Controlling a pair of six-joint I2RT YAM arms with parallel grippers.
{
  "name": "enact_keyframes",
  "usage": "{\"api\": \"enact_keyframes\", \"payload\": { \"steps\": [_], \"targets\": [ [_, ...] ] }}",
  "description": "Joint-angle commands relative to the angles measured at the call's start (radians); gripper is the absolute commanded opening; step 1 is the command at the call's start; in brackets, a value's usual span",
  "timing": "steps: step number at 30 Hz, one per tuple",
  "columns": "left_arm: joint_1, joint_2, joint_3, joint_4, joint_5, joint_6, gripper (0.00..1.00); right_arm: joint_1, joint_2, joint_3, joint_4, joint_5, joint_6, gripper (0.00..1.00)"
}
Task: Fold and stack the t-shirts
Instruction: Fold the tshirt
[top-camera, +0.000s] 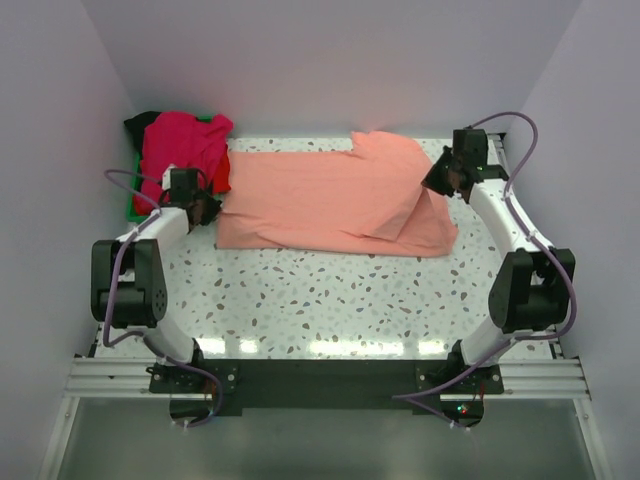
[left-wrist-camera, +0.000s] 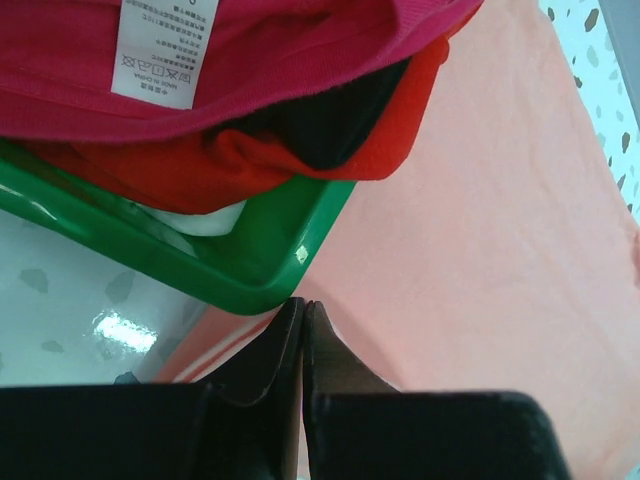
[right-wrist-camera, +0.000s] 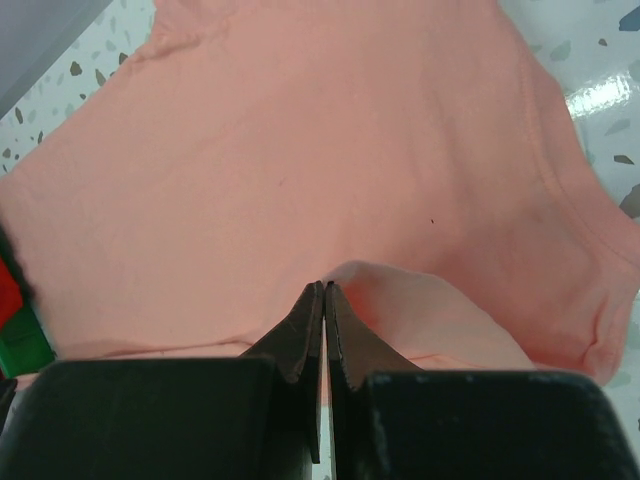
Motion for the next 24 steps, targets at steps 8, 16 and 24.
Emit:
{"api": "enact_keyframes", "payload": {
  "steps": [8, 16, 24],
  "targets": [
    [-0.001, 0.058, 0.049, 0.024, -0.028, 0.027, 0.00, -0.052, 0.044, 0.063, 0.066, 0.012, -0.007, 0.00],
    [-0.001, 0.075, 0.047, 0.034, -0.034, 0.028, 0.00, -0.127, 0.055, 0.034, 0.100, -0.039, -0.001, 0.00],
    [-0.001, 0.061, 0.041, 0.054, -0.037, 0.022, 0.00, -0.158, 0.074, 0.022, 0.124, -0.060, 0.004, 0.00]
  ]
}}
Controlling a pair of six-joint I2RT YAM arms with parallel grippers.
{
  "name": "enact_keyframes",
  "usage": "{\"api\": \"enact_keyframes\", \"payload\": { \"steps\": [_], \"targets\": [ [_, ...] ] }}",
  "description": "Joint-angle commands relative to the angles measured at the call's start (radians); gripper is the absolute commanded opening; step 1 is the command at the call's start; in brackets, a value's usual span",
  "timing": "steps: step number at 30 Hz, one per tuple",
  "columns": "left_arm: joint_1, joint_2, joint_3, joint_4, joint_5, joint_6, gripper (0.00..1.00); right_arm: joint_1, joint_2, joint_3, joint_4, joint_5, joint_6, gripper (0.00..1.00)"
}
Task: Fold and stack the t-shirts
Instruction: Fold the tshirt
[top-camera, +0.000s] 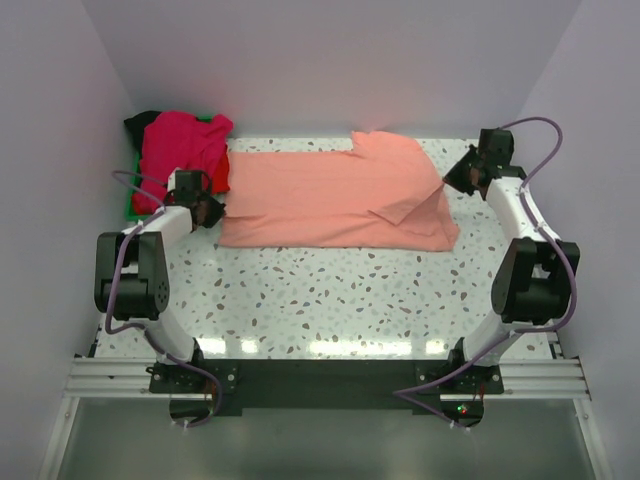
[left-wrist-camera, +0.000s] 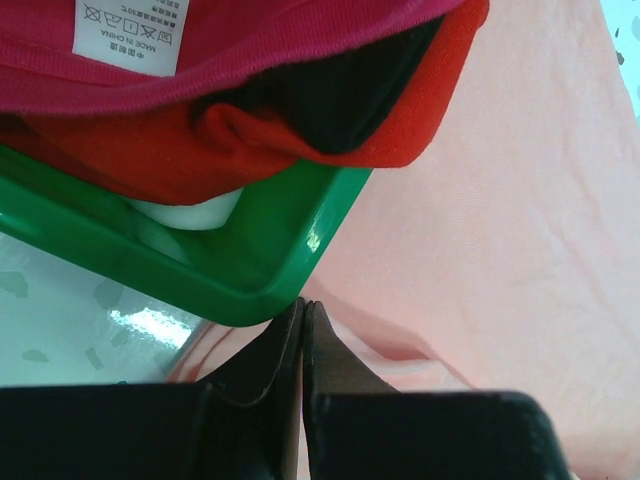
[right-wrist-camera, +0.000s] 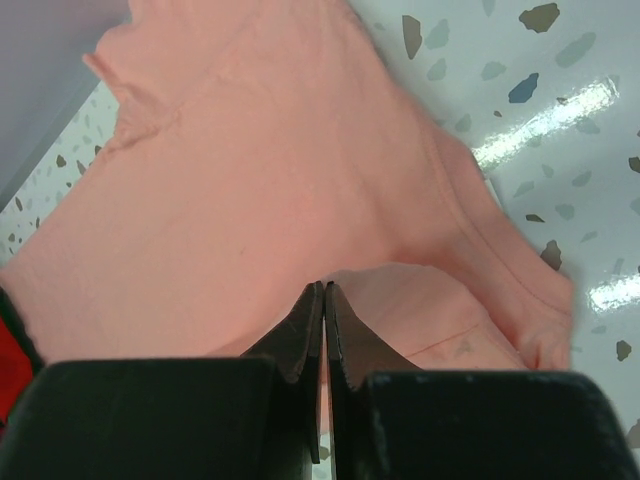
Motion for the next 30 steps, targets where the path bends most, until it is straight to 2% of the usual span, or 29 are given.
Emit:
{"api": "enact_keyframes", "payload": {
  "steps": [1, 30],
  "targets": [
    [0.011, -0.008, 0.027, 0.050, -0.057, 0.023, 0.00, -0.007, 0.007, 0.005, 0.063, -0.021, 0.001, 0.00],
    [0.018, 0.125, 0.166, 0.024, -0.093, 0.058, 0.00, -0.013, 0.246, 0.201, 0.097, -0.127, 0.007, 0.00]
  ]
}}
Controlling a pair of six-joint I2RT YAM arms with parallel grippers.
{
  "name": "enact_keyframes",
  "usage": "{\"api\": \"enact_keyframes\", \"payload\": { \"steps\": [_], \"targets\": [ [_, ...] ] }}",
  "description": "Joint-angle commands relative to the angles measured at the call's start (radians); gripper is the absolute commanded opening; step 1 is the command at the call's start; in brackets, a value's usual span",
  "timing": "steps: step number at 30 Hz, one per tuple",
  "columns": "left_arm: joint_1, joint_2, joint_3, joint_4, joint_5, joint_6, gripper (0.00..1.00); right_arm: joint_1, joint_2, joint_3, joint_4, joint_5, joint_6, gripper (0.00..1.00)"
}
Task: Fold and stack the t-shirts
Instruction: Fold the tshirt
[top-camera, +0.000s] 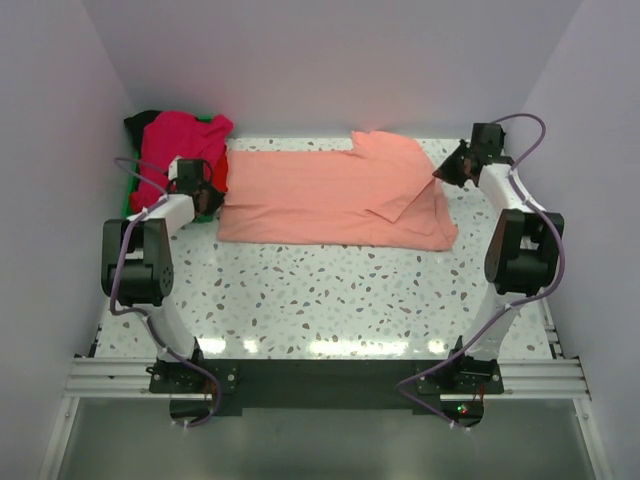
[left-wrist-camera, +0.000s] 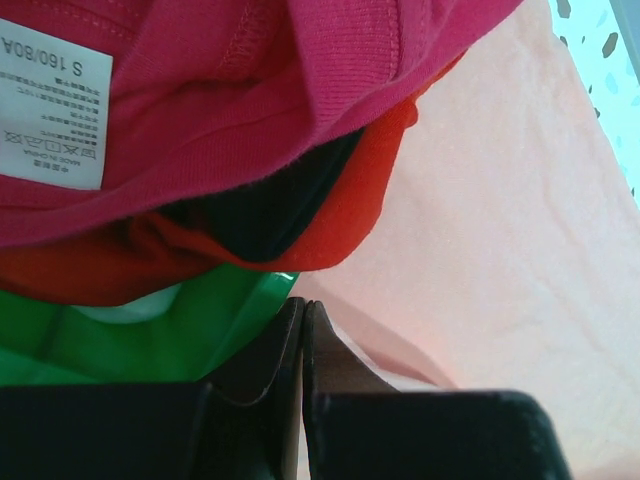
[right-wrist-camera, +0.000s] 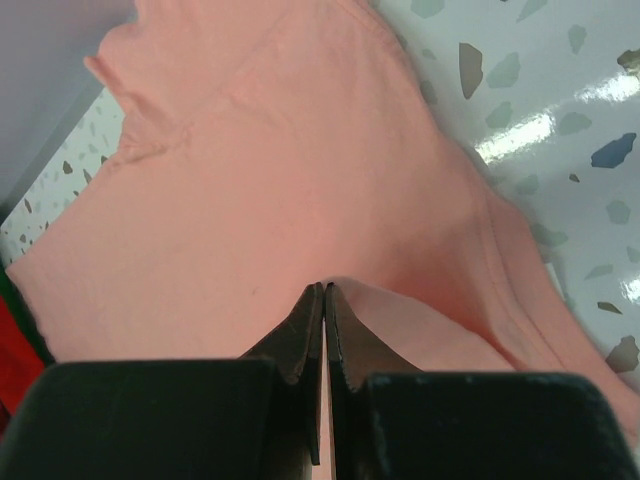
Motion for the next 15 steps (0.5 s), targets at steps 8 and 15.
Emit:
{"api": "enact_keyframes", "payload": {
  "steps": [8, 15],
  "targets": [
    [0.017, 0.014, 0.027, 0.061, 0.007, 0.064, 0.35, -0.003, 0.113, 0.164, -0.019, -0.085, -0.023, 0.49],
    [0.000, -0.110, -0.051, 0.104, 0.096, 0.070, 0.61, -0.003, -0.065, 0.070, -0.110, 0.036, -0.046, 0.69]
  ]
}}
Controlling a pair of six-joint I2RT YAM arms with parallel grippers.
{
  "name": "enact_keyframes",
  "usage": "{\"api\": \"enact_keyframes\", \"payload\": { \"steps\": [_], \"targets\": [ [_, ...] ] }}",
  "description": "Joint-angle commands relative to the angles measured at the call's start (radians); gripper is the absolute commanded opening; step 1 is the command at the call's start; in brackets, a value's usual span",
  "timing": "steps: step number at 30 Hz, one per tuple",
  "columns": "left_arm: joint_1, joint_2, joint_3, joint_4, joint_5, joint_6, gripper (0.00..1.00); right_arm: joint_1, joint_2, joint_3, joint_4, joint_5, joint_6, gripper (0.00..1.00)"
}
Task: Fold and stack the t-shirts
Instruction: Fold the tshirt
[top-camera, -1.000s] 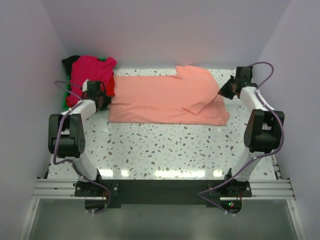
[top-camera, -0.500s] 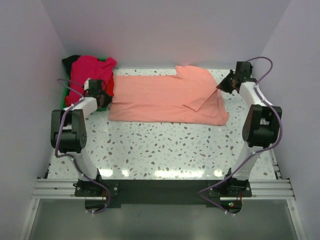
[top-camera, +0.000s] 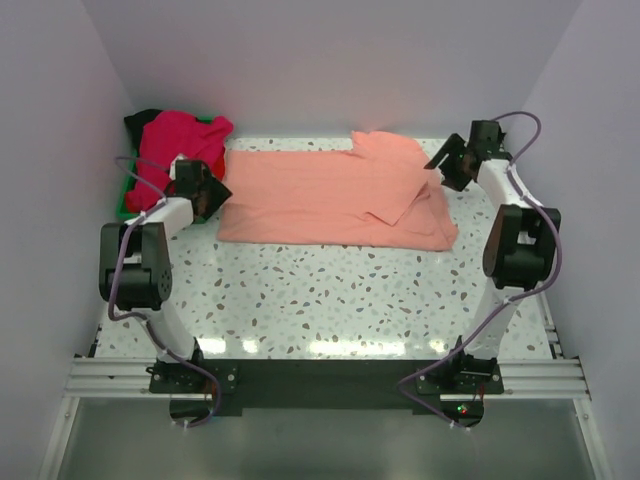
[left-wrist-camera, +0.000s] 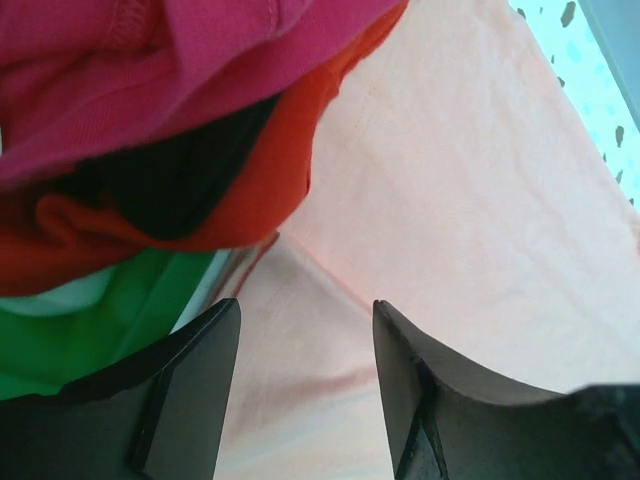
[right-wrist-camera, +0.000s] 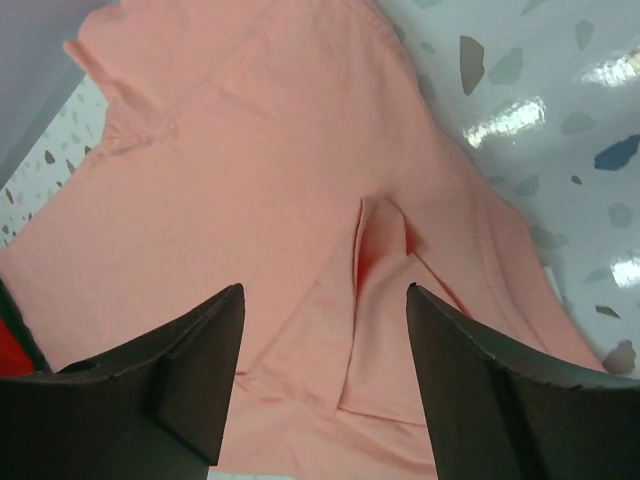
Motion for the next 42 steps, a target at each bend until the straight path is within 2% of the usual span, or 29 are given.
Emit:
{"api": "enact_keyframes", "payload": {
  "steps": [1, 5, 9, 13, 18, 25, 42],
  "targets": [
    [-0.005, -0.123, -0.047, 0.052, 0.031, 0.014, 0.61, -0.003, -0.192, -0.103, -0.056, 0.079, -0.020, 0.69],
    [-0.043, -0.263, -0.162, 0.038, -0.032, -0.009, 0.61, -0.003, -0.373, -0.327, -0.022, 0.113, -0.014, 0.63],
    [-0.074, -0.364, -0.280, -0.001, -0.122, -0.060, 0.55, -0.005, -0.558, -0.541, 0.020, 0.144, -0.008, 0.60],
    [-0.091, -0.444, -0.431, 0.010, -0.174, -0.111, 0.53, -0.005, -0.635, -0.708, 0.060, 0.168, -0.005, 0.57],
    [-0.097, -0.423, -0.492, 0.050, -0.170, -0.137, 0.53, -0.005, -0.629, -0.754, 0.065, 0.173, -0.006, 0.55],
    [-0.097, -0.363, -0.491, 0.153, -0.167, -0.141, 0.57, -0.012, -0.574, -0.767, 0.097, 0.182, 0.005, 0.55],
    [-0.094, -0.268, -0.480, 0.171, -0.231, -0.143, 0.54, -0.025, -0.425, -0.782, 0.186, 0.197, 0.034, 0.54]
  ]
}}
